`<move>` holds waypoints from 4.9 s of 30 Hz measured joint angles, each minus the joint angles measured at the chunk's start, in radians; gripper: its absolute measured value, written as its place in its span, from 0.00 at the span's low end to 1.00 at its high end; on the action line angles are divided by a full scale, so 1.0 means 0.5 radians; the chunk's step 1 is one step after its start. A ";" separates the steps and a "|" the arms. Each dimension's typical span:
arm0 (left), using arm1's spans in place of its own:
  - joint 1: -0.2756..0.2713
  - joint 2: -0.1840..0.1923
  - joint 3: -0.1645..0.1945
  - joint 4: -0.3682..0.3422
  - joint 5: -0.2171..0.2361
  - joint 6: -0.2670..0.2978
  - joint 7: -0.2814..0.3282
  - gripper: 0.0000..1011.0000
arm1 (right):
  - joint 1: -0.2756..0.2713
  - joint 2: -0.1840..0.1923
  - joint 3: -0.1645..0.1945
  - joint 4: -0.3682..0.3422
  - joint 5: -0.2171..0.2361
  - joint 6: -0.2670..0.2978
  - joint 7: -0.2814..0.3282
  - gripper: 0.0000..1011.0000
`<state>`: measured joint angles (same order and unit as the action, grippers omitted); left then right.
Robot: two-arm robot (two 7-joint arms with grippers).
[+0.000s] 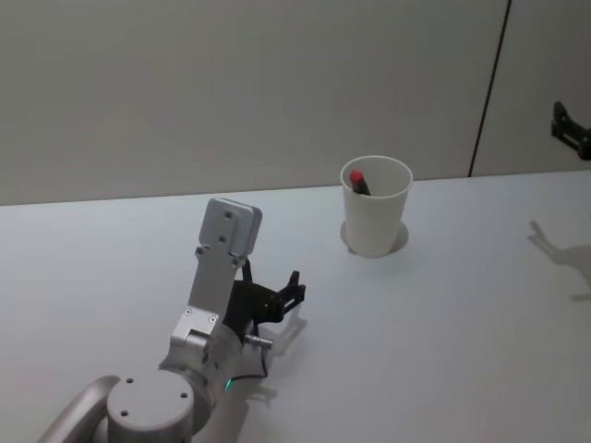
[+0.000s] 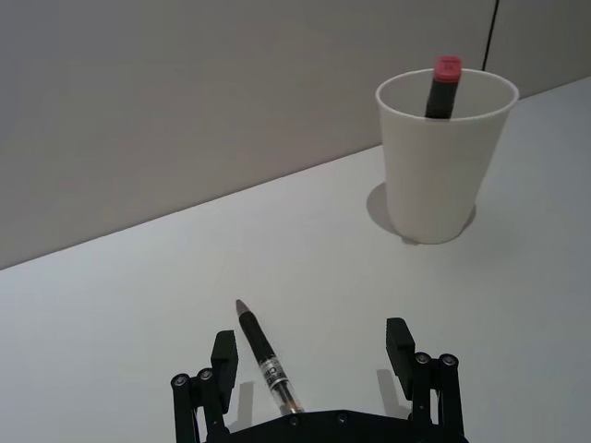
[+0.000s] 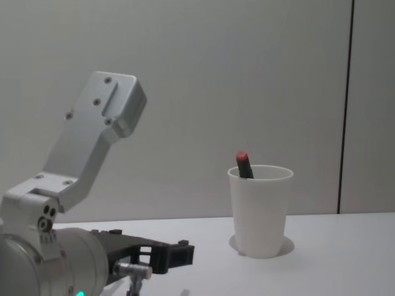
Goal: Place the pen into the pen holder.
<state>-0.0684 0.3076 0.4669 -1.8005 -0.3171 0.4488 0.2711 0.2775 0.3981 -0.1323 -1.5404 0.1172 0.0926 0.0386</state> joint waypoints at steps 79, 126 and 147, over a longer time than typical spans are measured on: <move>0.015 -0.212 -0.111 0.156 -0.014 0.152 0.068 0.99 | 0.000 0.000 0.000 0.000 0.000 0.000 0.000 0.99; 0.036 -0.219 -0.120 0.163 -0.002 0.106 0.047 0.10 | 0.000 0.000 0.000 0.000 0.000 0.000 0.000 0.99; 0.036 -0.219 -0.120 0.162 -0.001 0.104 0.047 0.00 | 0.000 0.000 0.000 0.000 0.000 0.000 0.000 0.99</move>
<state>-0.0502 0.1980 0.4067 -1.7197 -0.3178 0.5007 0.2944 0.2775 0.3980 -0.1324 -1.5403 0.1172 0.0927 0.0386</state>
